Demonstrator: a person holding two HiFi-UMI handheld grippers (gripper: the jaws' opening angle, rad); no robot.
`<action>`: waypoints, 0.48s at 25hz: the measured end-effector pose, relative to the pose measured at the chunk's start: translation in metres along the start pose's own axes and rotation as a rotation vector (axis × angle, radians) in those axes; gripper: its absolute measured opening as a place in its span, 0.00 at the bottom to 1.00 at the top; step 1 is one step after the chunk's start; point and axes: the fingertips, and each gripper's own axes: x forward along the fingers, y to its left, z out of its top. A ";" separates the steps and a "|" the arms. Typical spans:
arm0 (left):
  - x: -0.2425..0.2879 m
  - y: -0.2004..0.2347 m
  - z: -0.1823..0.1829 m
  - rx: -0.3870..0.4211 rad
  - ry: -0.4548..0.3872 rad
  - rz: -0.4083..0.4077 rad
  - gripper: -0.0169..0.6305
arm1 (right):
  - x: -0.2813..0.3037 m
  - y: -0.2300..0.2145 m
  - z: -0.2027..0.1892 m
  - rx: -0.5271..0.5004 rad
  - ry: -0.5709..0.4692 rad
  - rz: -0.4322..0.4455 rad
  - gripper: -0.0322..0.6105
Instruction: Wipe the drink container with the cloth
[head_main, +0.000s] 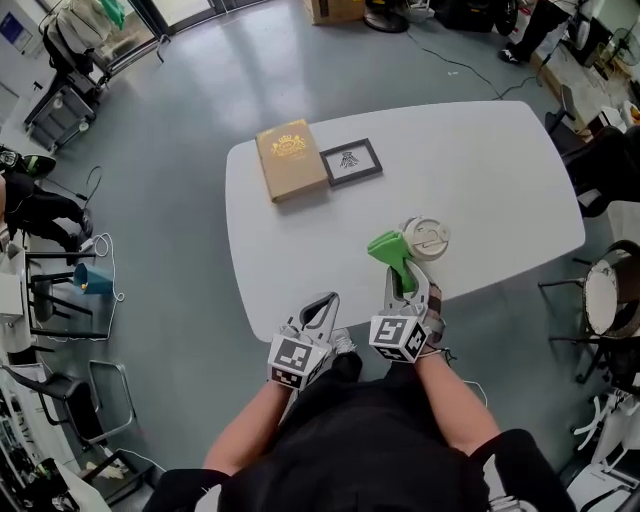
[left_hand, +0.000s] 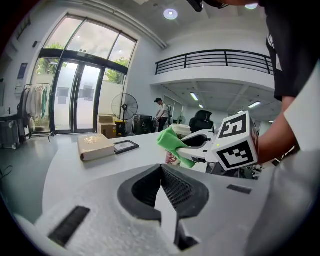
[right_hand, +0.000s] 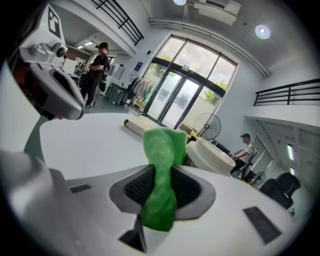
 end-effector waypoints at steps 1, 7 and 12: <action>-0.001 -0.001 -0.003 -0.011 0.005 0.001 0.04 | 0.002 0.001 -0.001 0.002 0.006 -0.003 0.22; 0.003 -0.008 -0.012 -0.035 0.012 -0.002 0.04 | 0.016 0.009 -0.009 0.022 0.048 0.023 0.22; 0.007 0.003 -0.002 -0.013 0.000 0.019 0.04 | 0.030 0.015 -0.018 0.050 0.091 0.049 0.22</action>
